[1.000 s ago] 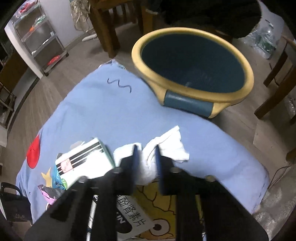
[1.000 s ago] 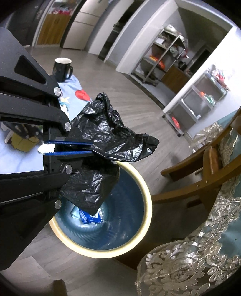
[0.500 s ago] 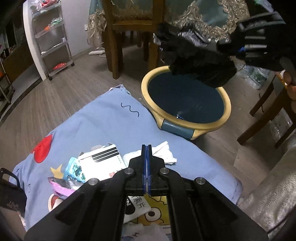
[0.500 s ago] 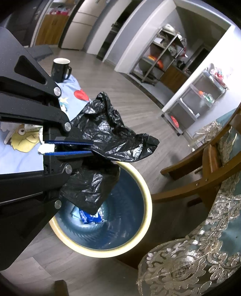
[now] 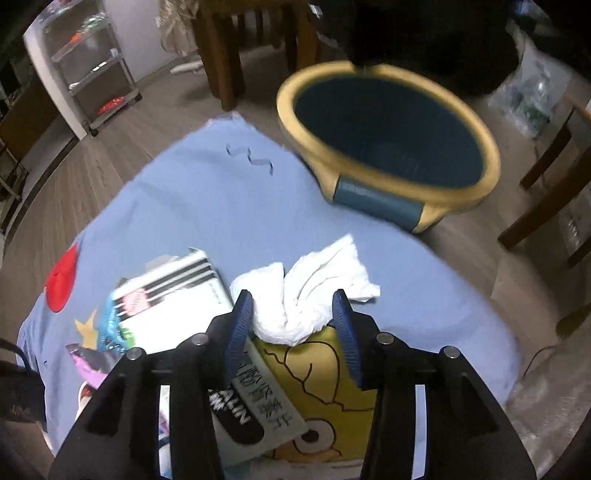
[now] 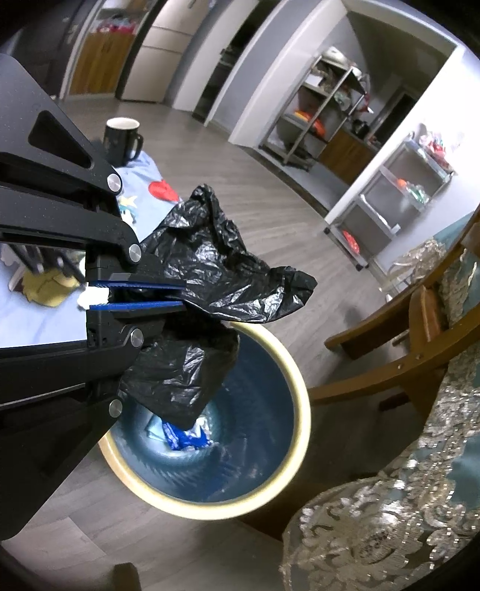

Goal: Collect trash
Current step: 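Drop the black bag and white tissue into the wastebasket from both tools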

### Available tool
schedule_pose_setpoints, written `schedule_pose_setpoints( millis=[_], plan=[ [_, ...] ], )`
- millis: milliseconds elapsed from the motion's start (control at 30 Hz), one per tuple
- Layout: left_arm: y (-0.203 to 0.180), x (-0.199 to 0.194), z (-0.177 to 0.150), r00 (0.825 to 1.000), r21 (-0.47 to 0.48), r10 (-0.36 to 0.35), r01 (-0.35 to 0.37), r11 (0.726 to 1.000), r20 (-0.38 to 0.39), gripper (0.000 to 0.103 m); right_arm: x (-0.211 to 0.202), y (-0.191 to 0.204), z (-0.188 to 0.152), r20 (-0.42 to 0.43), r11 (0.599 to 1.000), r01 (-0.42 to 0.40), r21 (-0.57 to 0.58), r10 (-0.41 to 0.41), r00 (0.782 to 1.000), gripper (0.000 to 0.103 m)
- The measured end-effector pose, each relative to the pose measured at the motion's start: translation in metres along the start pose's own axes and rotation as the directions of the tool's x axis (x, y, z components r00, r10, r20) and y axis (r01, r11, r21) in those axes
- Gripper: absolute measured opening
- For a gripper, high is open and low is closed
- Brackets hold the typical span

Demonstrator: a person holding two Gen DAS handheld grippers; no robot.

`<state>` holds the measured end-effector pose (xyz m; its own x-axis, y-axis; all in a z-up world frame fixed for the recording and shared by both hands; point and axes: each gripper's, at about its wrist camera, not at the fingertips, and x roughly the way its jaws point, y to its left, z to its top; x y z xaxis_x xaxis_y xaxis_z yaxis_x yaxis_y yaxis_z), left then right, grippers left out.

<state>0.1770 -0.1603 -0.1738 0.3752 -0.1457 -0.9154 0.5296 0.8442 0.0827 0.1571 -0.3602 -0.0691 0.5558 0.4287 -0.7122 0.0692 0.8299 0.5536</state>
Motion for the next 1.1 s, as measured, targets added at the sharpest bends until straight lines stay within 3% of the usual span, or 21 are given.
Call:
schedule_pose_setpoints(
  millis=[100,167,367,533,700,833,1000,1100],
  plan=[
    [-0.006,0.01,0.001,0.999,0.05,0.037,-0.035,0.998,-0.027,0.044,0.002,0.0,0.001,-0.006,1.0,-0.003,-0.006,0.003,1.0,0.007],
    [-0.004,0.009,0.004,0.999,0.048,0.037,-0.036,0.998,-0.026,0.016,0.002,-0.001,0.002,-0.007,1.0,-0.004,-0.005,0.004,1.0,0.007],
    [0.01,-0.02,0.005,0.998,-0.004,-0.008,0.008,1.0,0.055,0.014,0.001,-0.004,0.002,-0.005,1.0,-0.015,0.017,0.015,1.0,0.007],
    [0.013,-0.06,0.02,0.985,-0.038,-0.047,0.054,0.998,0.167,0.014,-0.003,-0.008,0.004,0.014,1.0,0.0,0.021,-0.001,1.0,0.007],
    [-0.004,-0.08,0.045,0.968,-0.037,-0.101,0.112,0.993,0.228,0.014,-0.01,-0.031,0.012,0.045,0.996,0.043,0.075,-0.047,0.998,0.007],
    [-0.02,-0.078,0.075,0.962,-0.019,-0.132,0.141,0.99,0.238,0.014,-0.008,-0.057,0.016,0.039,0.988,0.066,0.138,-0.072,0.997,0.007],
    [-0.04,-0.052,0.1,0.975,-0.007,-0.137,0.141,0.99,0.175,0.014,-0.004,-0.074,0.02,0.036,0.978,0.083,0.192,-0.092,0.995,0.007],
    [-0.043,-0.052,0.111,0.968,-0.039,-0.143,0.154,0.987,0.206,0.015,-0.003,-0.075,0.02,0.041,0.975,0.097,0.198,-0.107,0.993,0.007]
  ],
)
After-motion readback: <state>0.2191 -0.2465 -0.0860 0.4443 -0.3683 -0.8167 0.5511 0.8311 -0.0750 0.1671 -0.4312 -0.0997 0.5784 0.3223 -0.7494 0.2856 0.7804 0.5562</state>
